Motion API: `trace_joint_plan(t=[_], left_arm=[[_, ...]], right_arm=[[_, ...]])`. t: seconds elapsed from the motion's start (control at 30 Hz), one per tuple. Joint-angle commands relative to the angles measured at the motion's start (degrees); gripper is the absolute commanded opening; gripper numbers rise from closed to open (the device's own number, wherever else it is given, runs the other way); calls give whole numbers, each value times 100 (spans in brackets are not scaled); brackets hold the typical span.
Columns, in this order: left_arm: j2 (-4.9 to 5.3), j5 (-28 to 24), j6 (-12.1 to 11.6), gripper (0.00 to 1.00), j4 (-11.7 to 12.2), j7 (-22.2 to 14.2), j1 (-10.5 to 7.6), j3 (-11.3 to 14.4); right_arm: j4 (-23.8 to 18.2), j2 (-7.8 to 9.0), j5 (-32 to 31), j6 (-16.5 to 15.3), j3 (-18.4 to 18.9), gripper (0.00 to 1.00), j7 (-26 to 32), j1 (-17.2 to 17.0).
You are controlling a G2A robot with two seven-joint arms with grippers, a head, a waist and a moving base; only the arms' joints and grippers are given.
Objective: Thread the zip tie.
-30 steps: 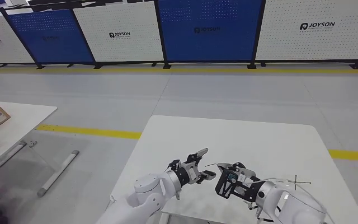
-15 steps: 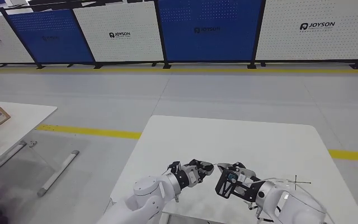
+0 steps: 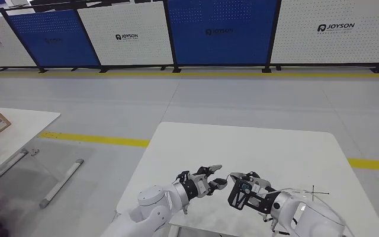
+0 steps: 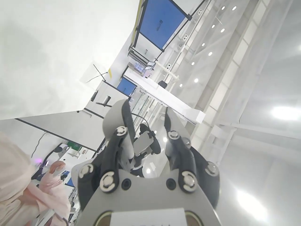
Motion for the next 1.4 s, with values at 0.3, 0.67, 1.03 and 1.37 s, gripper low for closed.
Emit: trace_joint_plan(t=[0.3, 0.67, 1.03, 1.37], left_arm=[[118, -297, -2, 40, 60, 102, -150, 205], [317, -479, -2, 50, 48, 220, -308, 520], [438, -1315, -2, 38, 42, 380, -482, 472], [412, -1461, -2, 25, 180, 557, -719, 647]], right_arm=[[0, 0, 0, 0, 0, 0, 0, 0], [0, 0, 0, 0, 0, 0, 0, 0], [0, 0, 0, 0, 0, 0, 0, 0], [0, 0, 0, 0, 0, 0, 0, 0]])
